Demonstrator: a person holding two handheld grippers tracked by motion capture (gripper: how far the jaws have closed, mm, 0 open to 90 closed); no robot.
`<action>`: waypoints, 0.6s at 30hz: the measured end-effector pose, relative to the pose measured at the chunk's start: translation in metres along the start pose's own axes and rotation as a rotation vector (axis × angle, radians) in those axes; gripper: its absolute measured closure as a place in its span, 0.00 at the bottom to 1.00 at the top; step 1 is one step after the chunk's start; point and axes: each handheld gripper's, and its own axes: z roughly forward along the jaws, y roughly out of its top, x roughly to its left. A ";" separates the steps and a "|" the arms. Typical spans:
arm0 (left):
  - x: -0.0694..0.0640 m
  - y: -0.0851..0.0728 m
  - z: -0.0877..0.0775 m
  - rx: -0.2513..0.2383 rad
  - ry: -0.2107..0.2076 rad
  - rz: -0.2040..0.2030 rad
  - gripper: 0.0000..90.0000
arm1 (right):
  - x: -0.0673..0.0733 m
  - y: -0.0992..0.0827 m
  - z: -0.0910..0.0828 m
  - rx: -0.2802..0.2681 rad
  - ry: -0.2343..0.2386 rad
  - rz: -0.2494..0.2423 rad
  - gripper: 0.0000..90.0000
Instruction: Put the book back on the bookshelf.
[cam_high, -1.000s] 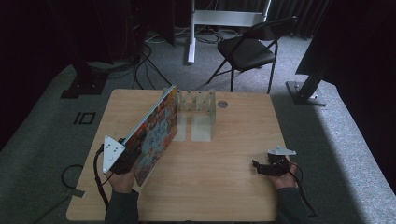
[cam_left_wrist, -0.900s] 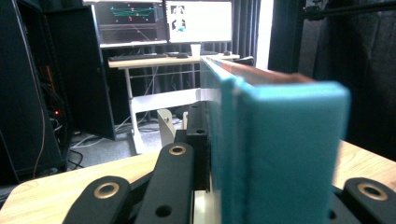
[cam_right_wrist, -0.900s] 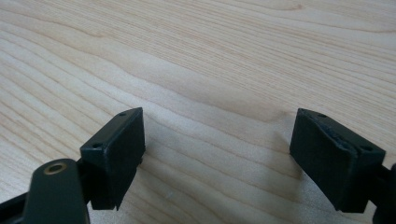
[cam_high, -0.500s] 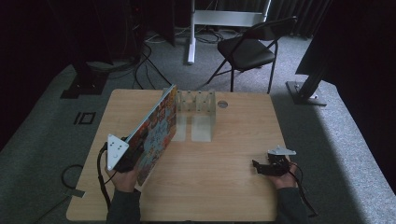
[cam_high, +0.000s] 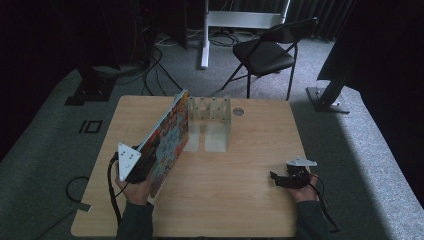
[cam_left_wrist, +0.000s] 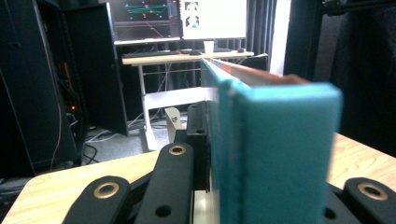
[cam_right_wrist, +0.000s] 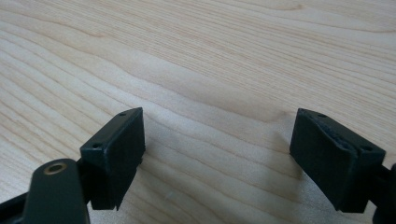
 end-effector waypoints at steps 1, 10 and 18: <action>0.000 0.000 0.001 -0.001 0.003 -0.004 0.89 | 0.000 0.000 0.000 0.000 0.000 0.000 0.20; -0.002 0.000 0.005 0.000 0.030 -0.021 0.89 | 0.000 0.000 0.000 0.000 0.000 0.000 0.20; -0.005 0.000 0.009 -0.001 0.054 -0.029 0.89 | 0.000 0.000 0.000 0.000 0.000 0.000 0.20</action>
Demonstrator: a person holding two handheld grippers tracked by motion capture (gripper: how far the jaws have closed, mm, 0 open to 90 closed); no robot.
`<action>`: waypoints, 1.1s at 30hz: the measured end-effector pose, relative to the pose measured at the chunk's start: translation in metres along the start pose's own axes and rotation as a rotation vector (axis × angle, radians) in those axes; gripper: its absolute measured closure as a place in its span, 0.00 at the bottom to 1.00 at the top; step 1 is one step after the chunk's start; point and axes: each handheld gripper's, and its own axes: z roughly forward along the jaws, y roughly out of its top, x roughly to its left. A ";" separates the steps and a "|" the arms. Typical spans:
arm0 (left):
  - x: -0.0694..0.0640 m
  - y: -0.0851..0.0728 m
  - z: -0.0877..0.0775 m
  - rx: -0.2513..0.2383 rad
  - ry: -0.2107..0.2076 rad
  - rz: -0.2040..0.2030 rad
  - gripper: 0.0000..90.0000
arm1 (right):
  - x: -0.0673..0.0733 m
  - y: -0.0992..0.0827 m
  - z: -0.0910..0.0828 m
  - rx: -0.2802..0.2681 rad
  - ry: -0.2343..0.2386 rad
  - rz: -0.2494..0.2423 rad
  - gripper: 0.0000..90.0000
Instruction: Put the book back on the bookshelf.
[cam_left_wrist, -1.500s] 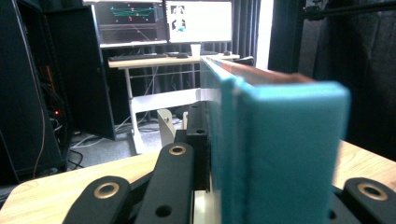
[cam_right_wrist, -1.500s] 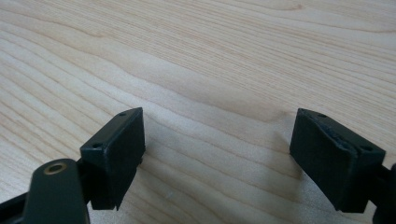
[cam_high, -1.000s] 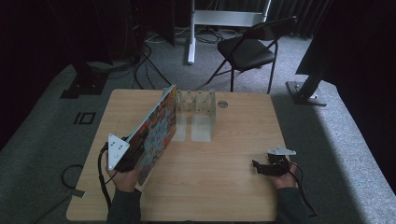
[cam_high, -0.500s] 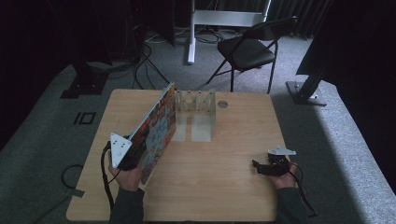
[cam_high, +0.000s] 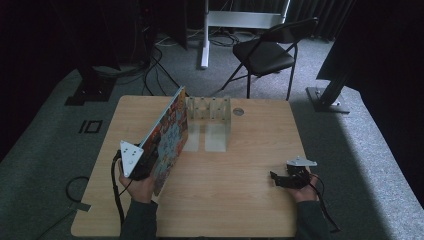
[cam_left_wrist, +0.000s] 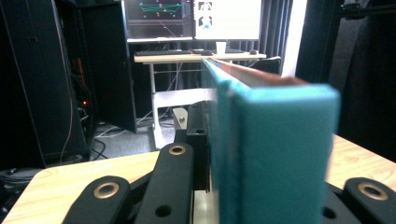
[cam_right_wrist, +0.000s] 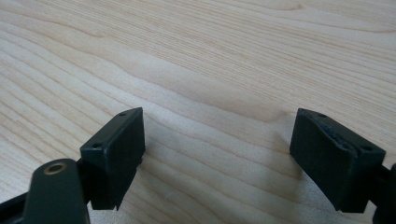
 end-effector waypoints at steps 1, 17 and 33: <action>0.000 0.000 0.001 0.000 0.003 -0.001 0.89 | 0.000 0.000 0.000 0.000 0.000 0.000 0.20; -0.001 -0.004 0.006 -0.013 0.051 -0.020 0.89 | 0.000 0.000 0.000 0.000 0.000 0.000 0.20; -0.007 -0.005 0.015 -0.021 0.069 0.018 0.89 | 0.000 0.000 0.000 -0.001 0.002 0.001 0.20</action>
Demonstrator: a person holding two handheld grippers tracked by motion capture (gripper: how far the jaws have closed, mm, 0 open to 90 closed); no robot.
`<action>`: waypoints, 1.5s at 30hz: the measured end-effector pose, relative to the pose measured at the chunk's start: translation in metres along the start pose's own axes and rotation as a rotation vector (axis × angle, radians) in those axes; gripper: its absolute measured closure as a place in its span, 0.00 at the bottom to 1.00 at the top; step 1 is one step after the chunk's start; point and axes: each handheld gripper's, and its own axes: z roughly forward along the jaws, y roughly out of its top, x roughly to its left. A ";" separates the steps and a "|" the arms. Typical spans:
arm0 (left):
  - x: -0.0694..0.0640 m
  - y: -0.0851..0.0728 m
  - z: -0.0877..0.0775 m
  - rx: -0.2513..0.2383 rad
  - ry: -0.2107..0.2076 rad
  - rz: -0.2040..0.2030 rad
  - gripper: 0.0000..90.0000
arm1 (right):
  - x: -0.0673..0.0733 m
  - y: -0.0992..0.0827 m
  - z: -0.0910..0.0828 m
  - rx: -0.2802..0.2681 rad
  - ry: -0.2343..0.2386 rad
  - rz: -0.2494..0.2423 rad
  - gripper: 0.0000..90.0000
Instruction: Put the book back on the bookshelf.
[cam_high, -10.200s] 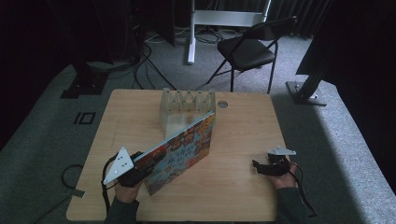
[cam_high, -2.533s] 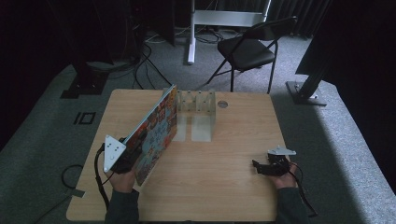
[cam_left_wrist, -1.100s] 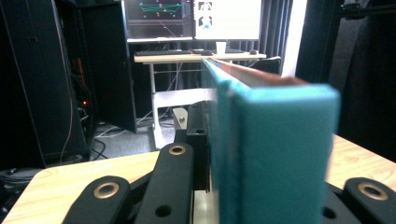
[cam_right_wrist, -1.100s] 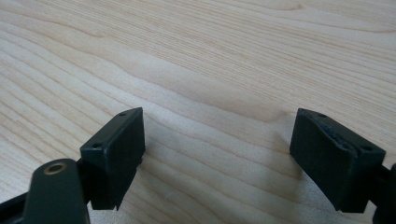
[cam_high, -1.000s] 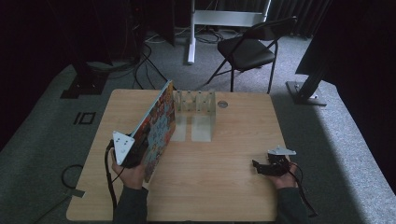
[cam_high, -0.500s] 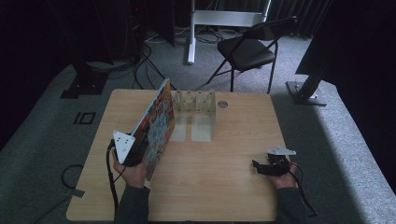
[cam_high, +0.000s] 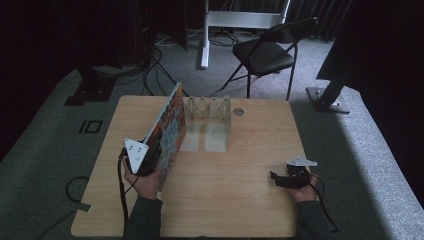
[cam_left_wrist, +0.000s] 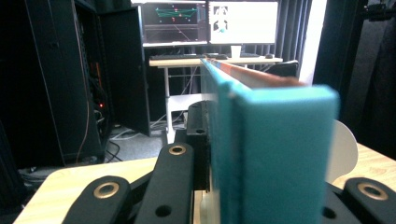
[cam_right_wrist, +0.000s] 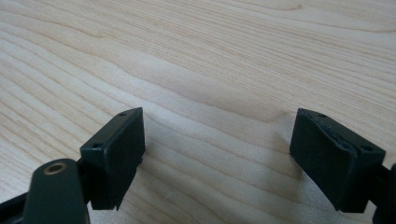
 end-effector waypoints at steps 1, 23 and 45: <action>-0.001 0.000 0.000 -0.002 0.001 0.000 0.89 | 0.000 0.000 0.000 0.000 0.000 0.000 0.20; -0.020 0.002 0.011 -0.044 0.072 0.019 0.89 | 0.000 0.000 0.000 -0.001 0.002 0.000 0.20; -0.030 -0.007 0.020 -0.058 0.147 0.017 0.89 | 0.000 0.000 0.000 0.000 0.003 -0.007 0.20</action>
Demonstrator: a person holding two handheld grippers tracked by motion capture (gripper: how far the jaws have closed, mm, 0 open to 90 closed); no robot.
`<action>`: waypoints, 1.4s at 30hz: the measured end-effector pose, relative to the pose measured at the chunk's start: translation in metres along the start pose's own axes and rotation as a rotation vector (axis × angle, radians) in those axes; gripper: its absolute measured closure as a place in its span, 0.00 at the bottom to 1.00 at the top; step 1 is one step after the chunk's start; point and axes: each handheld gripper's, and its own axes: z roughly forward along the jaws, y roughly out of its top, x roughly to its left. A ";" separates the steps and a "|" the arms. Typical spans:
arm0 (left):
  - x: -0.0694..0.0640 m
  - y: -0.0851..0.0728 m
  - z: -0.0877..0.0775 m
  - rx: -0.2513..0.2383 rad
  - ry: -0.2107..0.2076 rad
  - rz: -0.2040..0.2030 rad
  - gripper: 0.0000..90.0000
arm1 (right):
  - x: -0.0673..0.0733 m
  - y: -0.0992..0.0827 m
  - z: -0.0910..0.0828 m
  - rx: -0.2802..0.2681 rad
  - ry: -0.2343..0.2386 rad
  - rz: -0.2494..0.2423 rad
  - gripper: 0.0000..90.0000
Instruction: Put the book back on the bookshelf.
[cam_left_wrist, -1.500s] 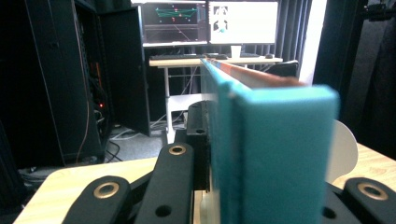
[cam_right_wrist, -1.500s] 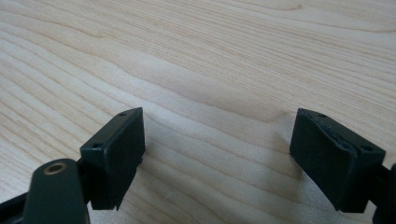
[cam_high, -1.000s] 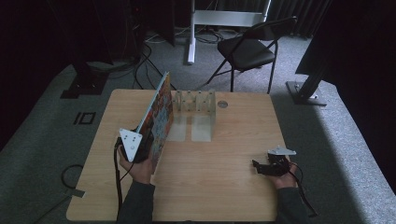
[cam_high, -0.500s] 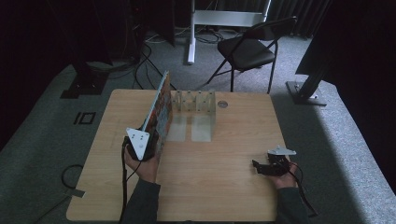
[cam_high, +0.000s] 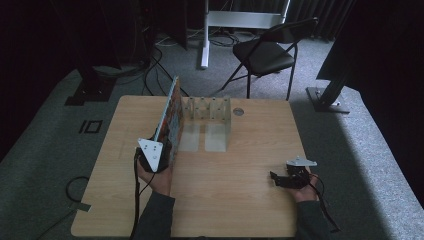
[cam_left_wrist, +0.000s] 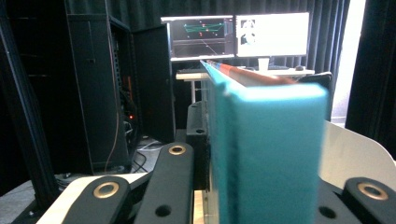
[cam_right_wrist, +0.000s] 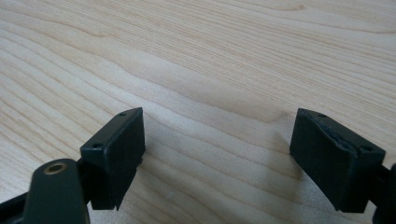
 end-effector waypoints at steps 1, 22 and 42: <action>0.000 -0.001 0.000 0.001 0.004 -0.001 0.89 | 0.000 0.000 0.000 -0.001 0.001 0.001 0.20; -0.012 -0.010 0.007 -0.012 0.034 0.019 0.89 | 0.000 0.000 0.000 -0.001 0.004 0.002 0.20; -0.011 -0.013 0.009 -0.017 0.048 0.004 0.89 | 0.000 0.000 0.000 -0.002 0.006 0.003 0.20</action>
